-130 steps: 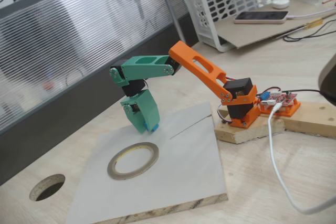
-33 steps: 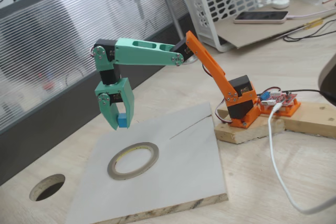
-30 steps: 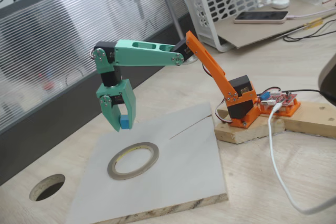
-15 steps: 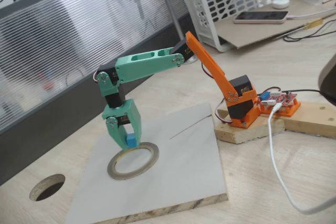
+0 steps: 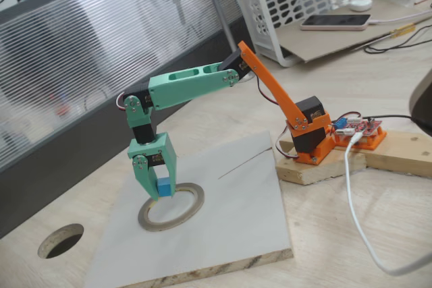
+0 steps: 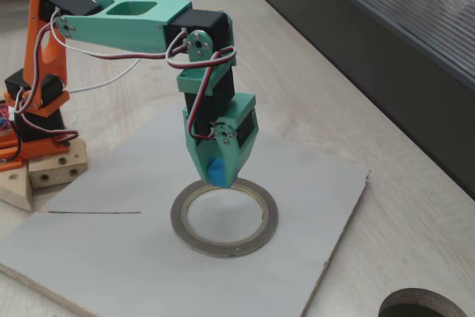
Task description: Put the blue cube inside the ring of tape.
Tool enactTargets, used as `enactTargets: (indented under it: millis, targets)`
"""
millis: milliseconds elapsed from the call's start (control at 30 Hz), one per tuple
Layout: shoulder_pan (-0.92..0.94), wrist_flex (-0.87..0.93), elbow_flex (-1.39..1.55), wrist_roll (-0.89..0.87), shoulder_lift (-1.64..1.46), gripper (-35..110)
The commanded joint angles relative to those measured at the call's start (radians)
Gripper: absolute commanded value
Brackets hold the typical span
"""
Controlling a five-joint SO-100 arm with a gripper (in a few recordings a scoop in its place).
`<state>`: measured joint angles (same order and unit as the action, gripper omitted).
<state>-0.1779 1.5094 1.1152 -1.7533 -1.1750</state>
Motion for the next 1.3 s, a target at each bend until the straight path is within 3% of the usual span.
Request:
enactTargets:
  millis: [0, 367, 633, 1267]
  targets:
    - [-0.020, 0.003, 0.006, -0.011, -0.008, 12]
    - [-0.012, 0.000, 0.005, -0.011, 0.086, 12]
    - [-0.009, -0.176, 0.005, -0.011, 0.087, 12]
    - [-0.005, -0.181, 0.152, -0.012, 0.071, 12]
